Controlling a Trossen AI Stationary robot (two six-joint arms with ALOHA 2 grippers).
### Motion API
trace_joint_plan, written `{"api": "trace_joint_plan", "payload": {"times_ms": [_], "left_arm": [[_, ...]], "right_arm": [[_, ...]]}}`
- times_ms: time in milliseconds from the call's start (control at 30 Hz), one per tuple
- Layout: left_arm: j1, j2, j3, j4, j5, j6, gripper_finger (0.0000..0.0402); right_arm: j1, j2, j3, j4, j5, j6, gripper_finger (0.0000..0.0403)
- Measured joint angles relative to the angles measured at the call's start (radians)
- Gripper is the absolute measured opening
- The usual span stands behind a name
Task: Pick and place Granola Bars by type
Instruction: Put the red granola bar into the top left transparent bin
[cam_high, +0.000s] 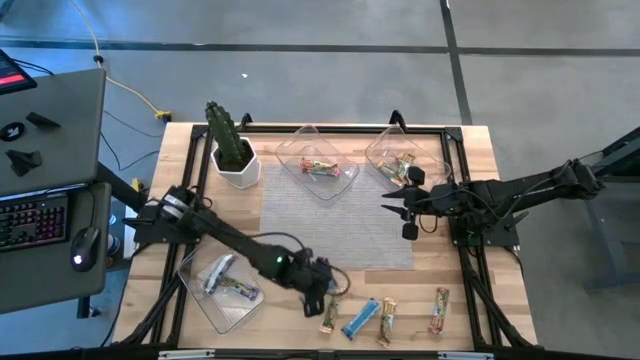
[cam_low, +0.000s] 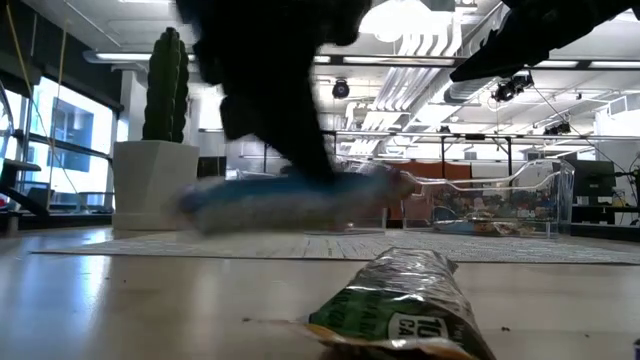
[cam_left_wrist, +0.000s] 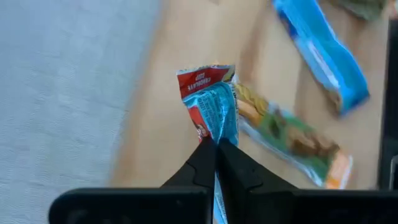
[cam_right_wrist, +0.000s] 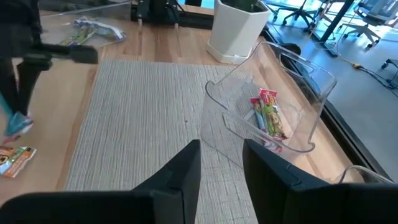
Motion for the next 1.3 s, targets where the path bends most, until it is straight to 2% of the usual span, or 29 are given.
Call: {"api": "trace_joint_plan", "payload": {"times_ms": [133, 367, 467, 567, 633, 767, 833, 967, 1067, 1233, 1300], "left_arm": [[0.060, -0.012, 0.114, -0.203, -0.085, 0.062, 0.0001], [0.209, -0.014, 0.375, -0.625, -0.350, 0.157, 0.0000], [0.289, -0.014, 0.482, -0.748, -0.436, 0.241, 0.0000], [0.385, -0.016, 0.554, -0.776, -0.466, 0.367, 0.0000], [0.458, -0.016, 0.572, -0.776, -0.412, 0.462, 0.0000], [0.616, -0.014, 0.553, -0.760, -0.163, 0.640, 0.0000], [0.683, -0.005, 0.526, -0.730, -0.085, 0.690, 0.0000], [0.774, 0.001, 0.459, -0.617, -0.064, 0.751, 0.0000], [0.823, 0.006, 0.408, -0.558, -0.011, 0.814, 0.0000], [0.863, 0.015, 0.309, -0.406, 0.102, 0.886, 0.0000], [0.864, 0.015, 0.267, -0.326, 0.114, 0.912, 0.0000]], "right_arm": [[0.000, 0.000, 0.000, 0.000, 0.000, 0.002, 0.0103], [0.000, 0.000, 0.000, 0.000, 0.000, 0.003, 0.0103], [0.000, 0.000, 0.000, 0.000, 0.000, 0.003, 0.0103], [0.000, 0.000, 0.000, 0.000, 0.000, 0.003, 0.0103], [0.000, 0.000, 0.000, 0.000, 0.000, 0.003, 0.0103], [0.000, 0.000, 0.000, -0.003, 0.000, -0.001, 0.0103], [0.000, 0.000, 0.000, -0.003, 0.000, -0.002, 0.0103], [0.000, 0.000, 0.000, -0.003, 0.003, -0.002, 0.0103], [0.000, 0.000, 0.000, -0.003, 0.004, -0.003, 0.0103], [0.000, 0.000, 0.000, -0.003, 0.004, -0.005, 0.0103], [0.000, 0.000, 0.000, -0.003, 0.004, -0.005, 0.0103]]}}
